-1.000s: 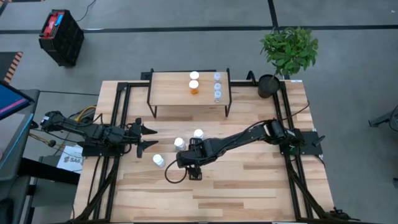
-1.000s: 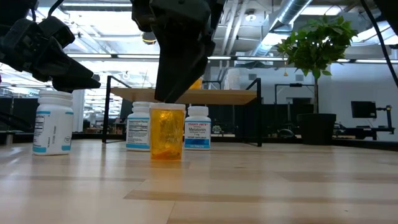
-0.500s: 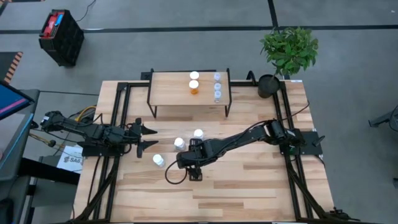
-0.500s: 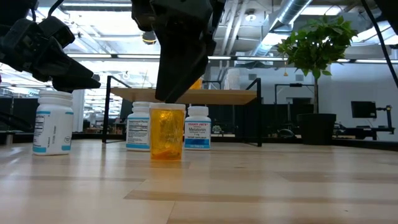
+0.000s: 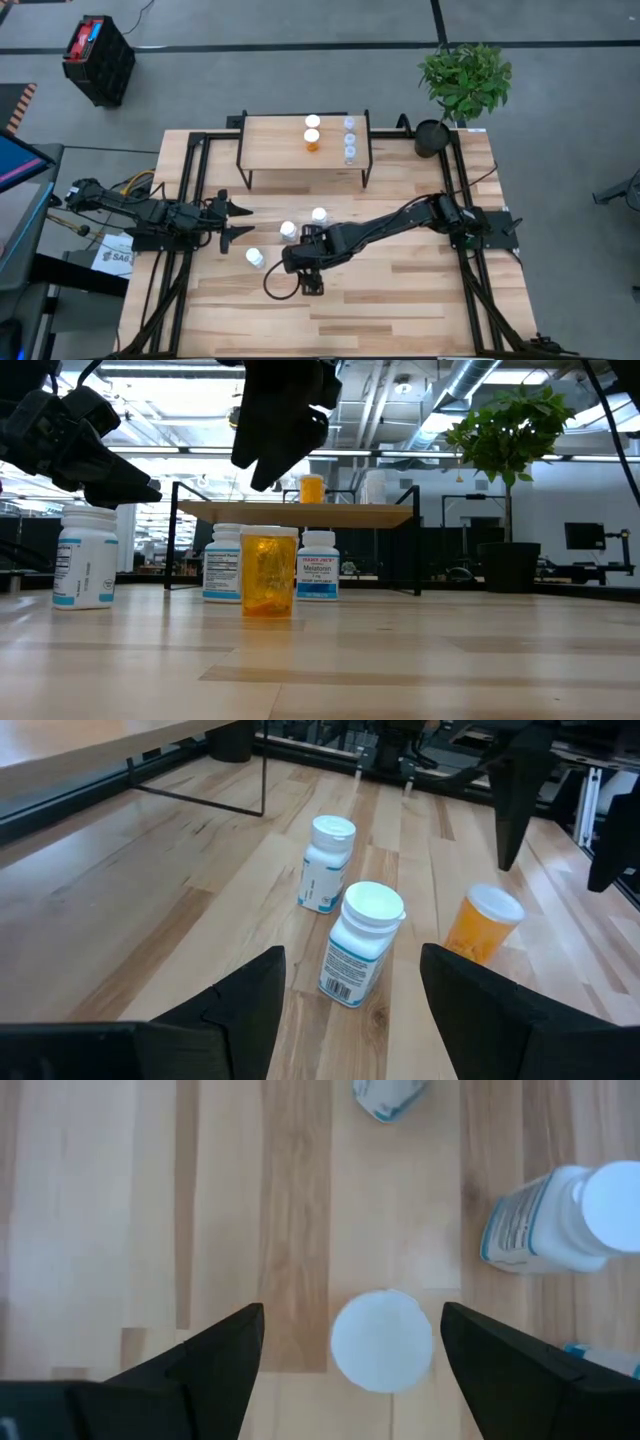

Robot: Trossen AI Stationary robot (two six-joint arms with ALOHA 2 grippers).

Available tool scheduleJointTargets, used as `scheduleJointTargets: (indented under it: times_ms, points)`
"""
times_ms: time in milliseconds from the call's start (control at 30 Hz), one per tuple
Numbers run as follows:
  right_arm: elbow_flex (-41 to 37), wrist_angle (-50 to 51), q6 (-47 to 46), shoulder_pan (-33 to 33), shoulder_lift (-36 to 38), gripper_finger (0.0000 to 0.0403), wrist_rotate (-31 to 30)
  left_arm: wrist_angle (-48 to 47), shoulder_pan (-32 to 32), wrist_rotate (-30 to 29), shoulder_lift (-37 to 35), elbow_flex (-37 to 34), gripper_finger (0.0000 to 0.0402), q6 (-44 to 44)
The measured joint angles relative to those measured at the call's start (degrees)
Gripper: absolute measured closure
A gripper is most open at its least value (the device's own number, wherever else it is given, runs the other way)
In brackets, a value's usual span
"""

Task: Pick and place medicine bottles onto shelf by color
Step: Put the orange pill bottle aligned with the other orange pill bottles on the shelf

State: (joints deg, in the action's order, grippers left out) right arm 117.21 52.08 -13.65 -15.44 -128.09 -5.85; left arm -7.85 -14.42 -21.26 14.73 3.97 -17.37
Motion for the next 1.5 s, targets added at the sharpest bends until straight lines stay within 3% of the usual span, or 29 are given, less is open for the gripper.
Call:
scheduleJointTargets:
  times_ms: [1500]
  points:
    - [-1.2, 1.4, 3.7, 0.6, -0.7, 0.0078, -2.1, 0.0, 0.0, -0.1, 0.0, 0.0, 0.018, 0.0]
